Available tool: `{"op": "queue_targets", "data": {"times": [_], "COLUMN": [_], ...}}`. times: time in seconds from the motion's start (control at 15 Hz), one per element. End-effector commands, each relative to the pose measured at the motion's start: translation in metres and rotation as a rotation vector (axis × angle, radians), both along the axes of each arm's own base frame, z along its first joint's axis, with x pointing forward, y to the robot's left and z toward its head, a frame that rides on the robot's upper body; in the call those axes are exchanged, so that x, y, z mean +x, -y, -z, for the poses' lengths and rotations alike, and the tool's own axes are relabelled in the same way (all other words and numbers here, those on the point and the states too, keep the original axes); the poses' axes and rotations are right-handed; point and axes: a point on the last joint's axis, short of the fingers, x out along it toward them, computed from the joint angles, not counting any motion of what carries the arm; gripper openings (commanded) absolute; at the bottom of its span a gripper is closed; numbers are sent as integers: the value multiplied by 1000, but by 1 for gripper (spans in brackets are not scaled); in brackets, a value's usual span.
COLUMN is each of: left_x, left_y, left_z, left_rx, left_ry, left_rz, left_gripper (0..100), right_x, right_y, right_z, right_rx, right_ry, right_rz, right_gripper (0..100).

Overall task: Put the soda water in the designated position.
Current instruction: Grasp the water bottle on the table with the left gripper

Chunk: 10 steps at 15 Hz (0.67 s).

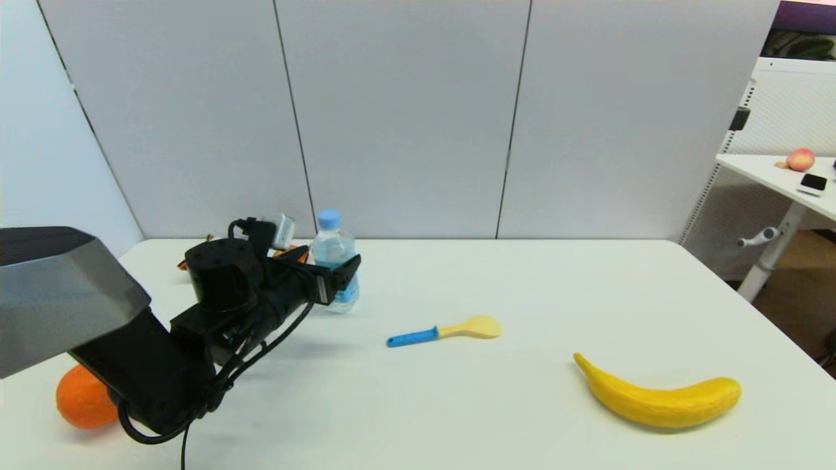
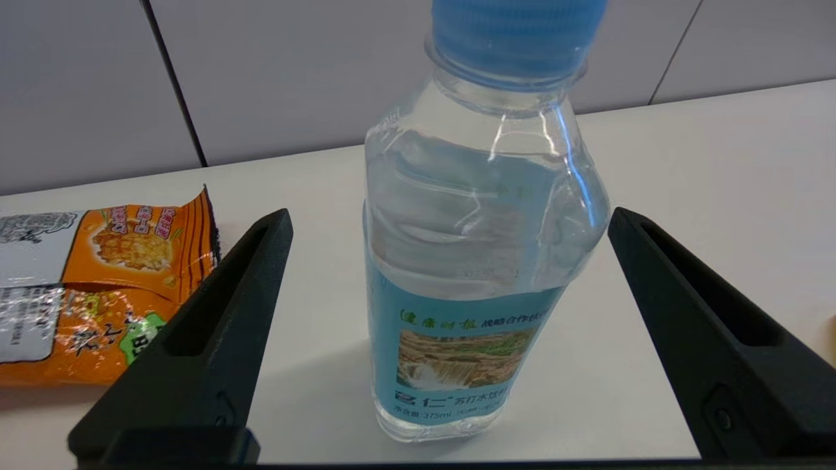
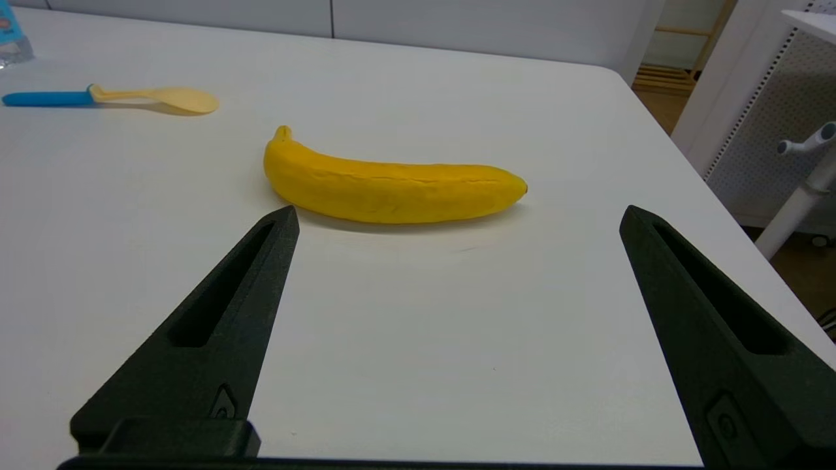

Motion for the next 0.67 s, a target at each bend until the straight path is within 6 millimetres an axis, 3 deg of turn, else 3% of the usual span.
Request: {"op": "queue_targets", "data": {"times": [0.07, 0.67], "left_x": [5, 29], "left_y": [2, 12], "left_z": [8, 12], "left_rx": [-4, -42], "left_ry": [6, 99], "left_rz": [0, -1], "left_gripper": [100, 100], "right_x": [0, 0], "right_y": [0, 0], "right_z": [0, 0], "right_rx": [-1, -1], "right_ry": [-1, -1], "right_rz": [-3, -1], "right_gripper": [100, 100]}}
